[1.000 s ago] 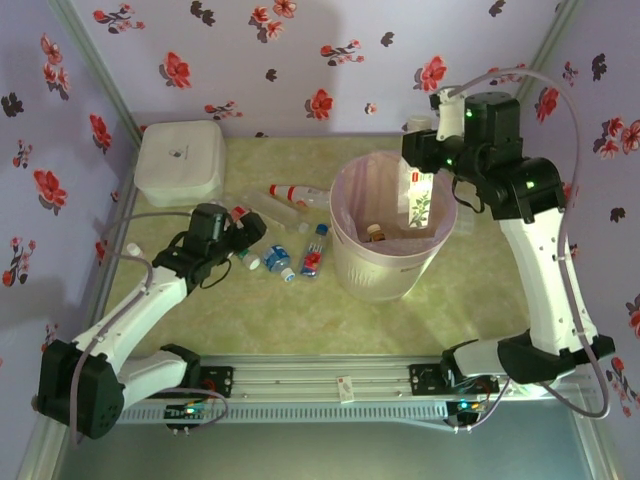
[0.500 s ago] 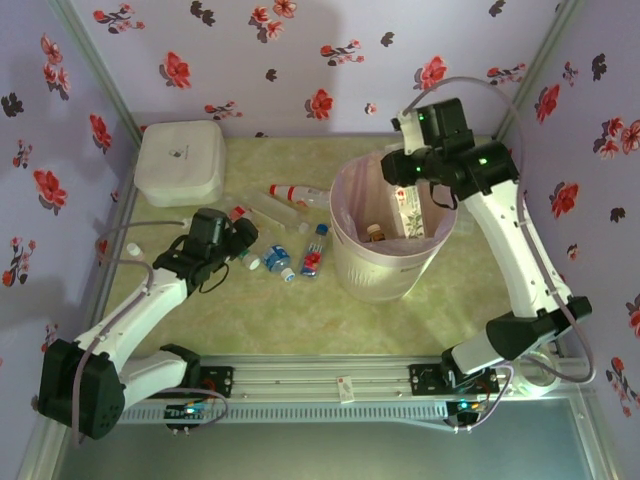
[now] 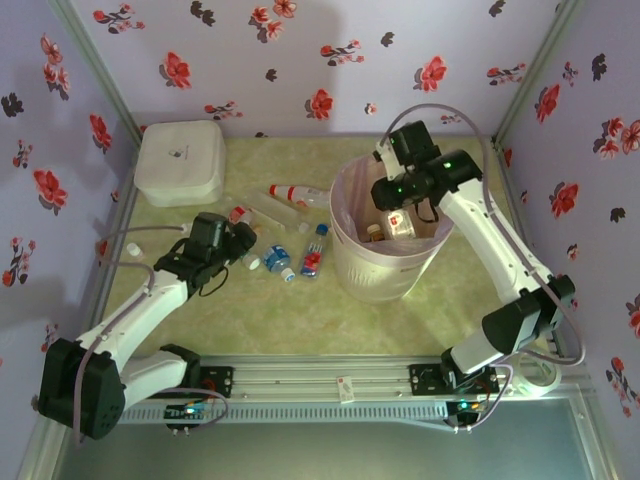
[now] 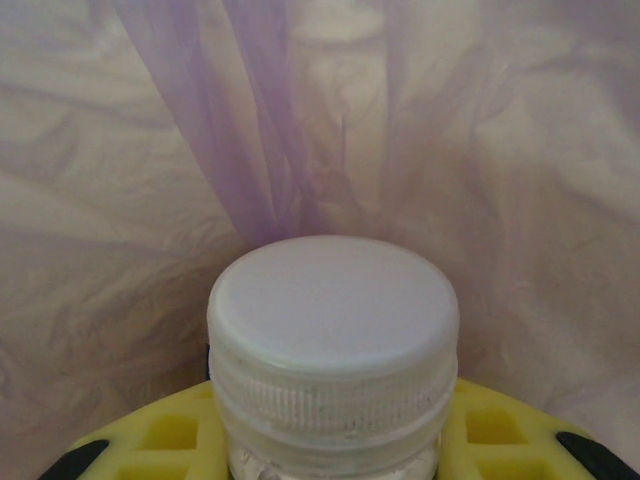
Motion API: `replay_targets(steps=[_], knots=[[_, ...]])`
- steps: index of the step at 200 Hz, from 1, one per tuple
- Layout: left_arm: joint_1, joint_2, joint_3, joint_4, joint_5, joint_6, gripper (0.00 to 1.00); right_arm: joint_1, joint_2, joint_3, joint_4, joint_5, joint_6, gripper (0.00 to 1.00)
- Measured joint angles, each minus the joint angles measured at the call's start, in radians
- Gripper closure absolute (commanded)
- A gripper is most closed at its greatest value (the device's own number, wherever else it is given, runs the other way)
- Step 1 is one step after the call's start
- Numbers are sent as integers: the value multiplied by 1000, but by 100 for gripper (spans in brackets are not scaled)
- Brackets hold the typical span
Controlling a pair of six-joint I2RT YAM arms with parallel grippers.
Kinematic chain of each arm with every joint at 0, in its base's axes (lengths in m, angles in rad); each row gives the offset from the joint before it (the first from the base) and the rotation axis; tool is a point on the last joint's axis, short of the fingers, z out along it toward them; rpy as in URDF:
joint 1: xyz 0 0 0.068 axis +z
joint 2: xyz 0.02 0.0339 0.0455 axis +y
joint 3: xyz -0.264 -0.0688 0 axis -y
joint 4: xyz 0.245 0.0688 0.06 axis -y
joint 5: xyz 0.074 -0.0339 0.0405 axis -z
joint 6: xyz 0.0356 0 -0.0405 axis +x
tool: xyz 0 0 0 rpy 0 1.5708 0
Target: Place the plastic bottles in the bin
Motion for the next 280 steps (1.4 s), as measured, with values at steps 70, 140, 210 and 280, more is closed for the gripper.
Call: replay_targets(steps=[70, 140, 210, 280], knots=[[6, 5, -17, -2, -15, -77, 12, 15, 0, -166, 94, 0, 9, 85], [7, 21, -17, 0, -15, -104, 13, 31, 23, -236, 158, -7, 30, 84], [7, 29, -19, 0, -15, -111, 14, 36, 82, -267, 182, 10, 39, 58], [10, 64, -26, 1, -15, -161, 17, 36, -20, -160, 182, 16, 62, 32]])
